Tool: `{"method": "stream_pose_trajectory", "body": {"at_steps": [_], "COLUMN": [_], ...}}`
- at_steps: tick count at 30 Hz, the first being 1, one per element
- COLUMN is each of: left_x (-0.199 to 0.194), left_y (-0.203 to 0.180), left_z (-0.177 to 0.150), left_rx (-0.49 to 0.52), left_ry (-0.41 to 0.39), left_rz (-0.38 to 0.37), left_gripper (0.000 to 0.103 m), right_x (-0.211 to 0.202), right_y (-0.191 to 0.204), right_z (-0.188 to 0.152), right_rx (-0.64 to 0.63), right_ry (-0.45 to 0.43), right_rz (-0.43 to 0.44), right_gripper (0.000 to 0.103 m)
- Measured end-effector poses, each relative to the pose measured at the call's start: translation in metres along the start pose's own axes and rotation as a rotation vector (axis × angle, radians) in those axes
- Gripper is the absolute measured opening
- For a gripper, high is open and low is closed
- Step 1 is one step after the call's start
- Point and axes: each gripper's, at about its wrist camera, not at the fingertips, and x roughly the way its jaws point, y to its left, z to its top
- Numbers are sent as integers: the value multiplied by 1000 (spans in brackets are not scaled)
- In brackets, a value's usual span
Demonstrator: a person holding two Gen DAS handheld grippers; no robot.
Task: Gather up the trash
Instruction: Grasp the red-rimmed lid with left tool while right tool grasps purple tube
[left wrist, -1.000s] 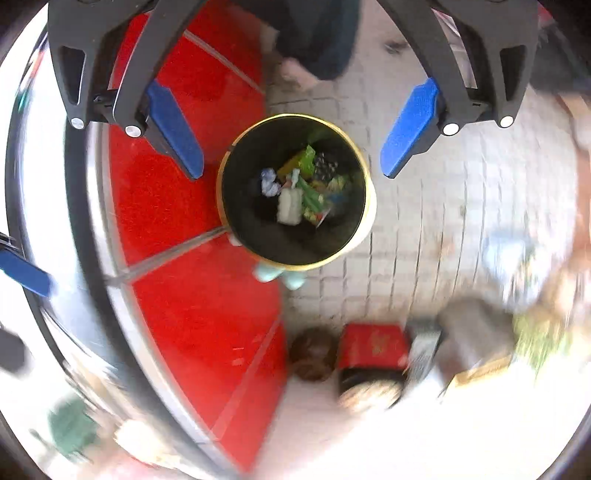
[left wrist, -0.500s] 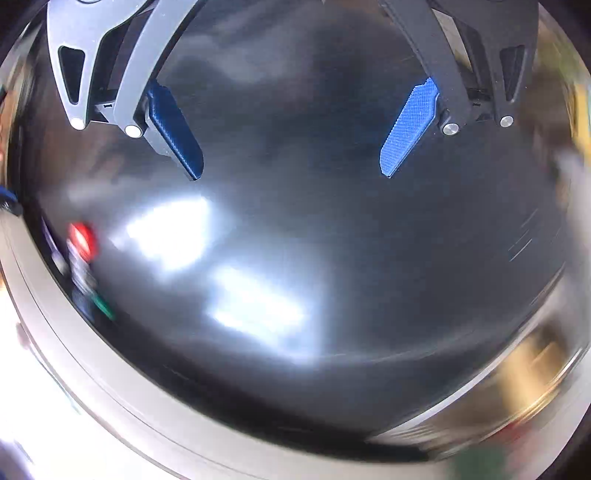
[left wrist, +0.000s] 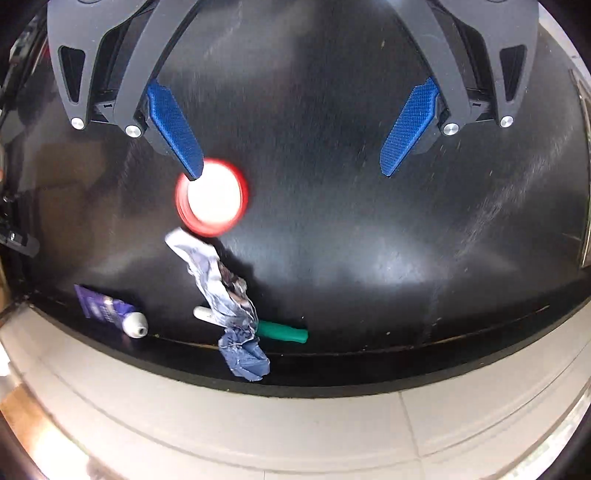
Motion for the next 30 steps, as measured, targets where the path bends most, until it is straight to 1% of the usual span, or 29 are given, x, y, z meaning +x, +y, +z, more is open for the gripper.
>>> {"method": "stream_pose_trajectory", "body": {"at_steps": [1, 3, 5, 7, 9, 12, 13, 14, 16, 17, 19, 20, 21, 22, 23, 24, 27, 30], "left_x": [4, 17, 22, 31, 38, 43, 44, 46, 49, 51, 50, 50, 49, 47, 47, 47, 48, 48], "left_y": [1, 2, 0, -4, -7, -3, -3, -2, 4, 8, 17, 19, 21, 25, 27, 28, 31, 30], "left_z": [5, 14, 16, 19, 22, 22, 22, 21, 19, 18, 14, 13, 12, 10, 10, 9, 9, 3], "left_rx": [-3, -3, 3, 11, 20, 25, 28, 29, 22, 12, -15, -19, -20, -23, -26, -27, -24, -10], "left_ry": [7, 24, 36, 48, 64, 81, 83, 85, 94, 93, 89, 86, 86, 87, 88, 88, 87, 87], "left_rz": [5, 19, 30, 41, 40, 44, 49, 52, 55, 49, 36, 38, 38, 39, 39, 40, 42, 38], "left_gripper": [94, 94, 94, 94, 94, 94, 94, 94, 95, 96, 96, 96, 96, 96, 96, 96, 96, 96], "right_x": [6, 17, 31, 43, 54, 73, 74, 73, 70, 68, 61, 56, 51, 45, 41, 41, 49, 59], "right_y": [0, 2, 2, 0, -3, -2, 2, 10, 22, 28, 47, 53, 57, 59, 61, 62, 65, 79], "right_z": [7, 21, 35, 45, 54, 61, 61, 59, 52, 46, 30, 22, 19, 17, 17, 19, 29, 37], "right_rx": [2, 12, 41, 71, 96, 94, 72, 32, -3, -18, -74, -88, -97, -112, -132, -139, -171, -271], "right_ry": [-10, -36, -57, -64, -65, -19, -25, -14, 14, 31, 97, 113, 104, 85, 61, 56, 90, 103], "right_rz": [-1, -44, -71, -77, -63, -4, -5, 16, 67, 97, 203, 250, 256, 227, 174, 153, 161, 111], "right_gripper": [96, 96, 96, 96, 96, 98, 98, 98, 98, 98, 98, 97, 97, 97, 97, 97, 97, 97]}}
